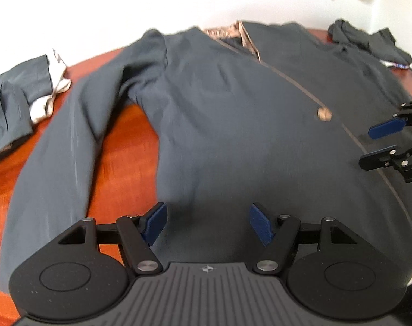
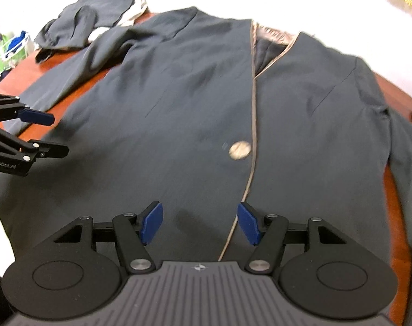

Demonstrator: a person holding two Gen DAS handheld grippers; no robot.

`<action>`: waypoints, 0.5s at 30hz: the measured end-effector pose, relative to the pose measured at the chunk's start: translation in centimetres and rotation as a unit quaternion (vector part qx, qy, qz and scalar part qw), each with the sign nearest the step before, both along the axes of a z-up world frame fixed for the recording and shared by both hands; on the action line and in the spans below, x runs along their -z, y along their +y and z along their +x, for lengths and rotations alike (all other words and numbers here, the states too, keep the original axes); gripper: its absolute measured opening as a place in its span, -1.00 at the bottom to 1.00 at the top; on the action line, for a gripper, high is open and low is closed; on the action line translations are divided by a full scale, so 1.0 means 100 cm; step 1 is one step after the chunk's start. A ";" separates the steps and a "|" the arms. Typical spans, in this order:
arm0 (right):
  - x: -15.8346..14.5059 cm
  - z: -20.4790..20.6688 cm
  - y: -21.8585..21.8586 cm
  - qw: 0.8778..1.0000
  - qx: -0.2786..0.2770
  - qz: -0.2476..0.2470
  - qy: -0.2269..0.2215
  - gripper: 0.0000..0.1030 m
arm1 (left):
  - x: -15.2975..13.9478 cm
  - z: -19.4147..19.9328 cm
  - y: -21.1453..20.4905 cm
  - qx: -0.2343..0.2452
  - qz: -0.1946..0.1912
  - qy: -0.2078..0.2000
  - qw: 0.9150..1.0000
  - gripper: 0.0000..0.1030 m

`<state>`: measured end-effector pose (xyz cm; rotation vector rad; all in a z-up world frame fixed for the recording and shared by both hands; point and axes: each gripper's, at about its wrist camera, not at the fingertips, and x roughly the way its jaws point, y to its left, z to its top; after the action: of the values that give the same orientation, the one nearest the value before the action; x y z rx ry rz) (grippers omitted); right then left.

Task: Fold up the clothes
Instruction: 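Release the jacket panel with both tools and lay it flat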

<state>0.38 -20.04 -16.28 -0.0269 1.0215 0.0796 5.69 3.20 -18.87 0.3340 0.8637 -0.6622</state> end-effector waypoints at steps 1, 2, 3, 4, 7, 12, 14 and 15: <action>-0.001 0.004 -0.002 1.000 0.002 -0.002 -0.003 0.32 | -0.001 0.004 -0.003 0.004 -0.004 -0.002 1.000 0.33; -0.001 0.007 -0.005 1.000 0.005 -0.003 -0.006 0.32 | -0.002 0.009 -0.007 0.008 -0.007 -0.006 1.000 0.33; -0.001 0.011 -0.007 1.000 0.007 -0.005 -0.008 0.32 | -0.003 0.012 -0.011 0.011 -0.008 -0.009 1.000 0.33; 0.000 0.016 -0.009 1.000 0.010 -0.007 -0.009 0.32 | -0.002 0.017 -0.015 0.013 -0.008 -0.011 1.000 0.33; 0.003 0.026 -0.015 1.000 0.017 -0.011 -0.014 0.32 | 0.000 0.030 -0.026 0.014 -0.009 -0.017 1.000 0.33; 0.010 0.044 -0.023 0.999 0.031 -0.017 -0.022 0.32 | 0.009 0.049 -0.040 0.012 -0.007 -0.016 1.000 0.33; 0.013 0.050 -0.024 0.999 0.033 -0.018 -0.021 0.32 | 0.015 0.054 -0.043 0.009 -0.003 -0.012 1.000 0.33; 0.016 0.053 -0.026 0.999 0.034 -0.018 -0.020 0.32 | 0.018 0.056 -0.044 0.008 0.000 -0.010 1.000 0.33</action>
<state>5.69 -22.62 -17.88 -0.0267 0.9827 -0.0015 11.30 -1.17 -20.68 0.3472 0.8419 -0.6728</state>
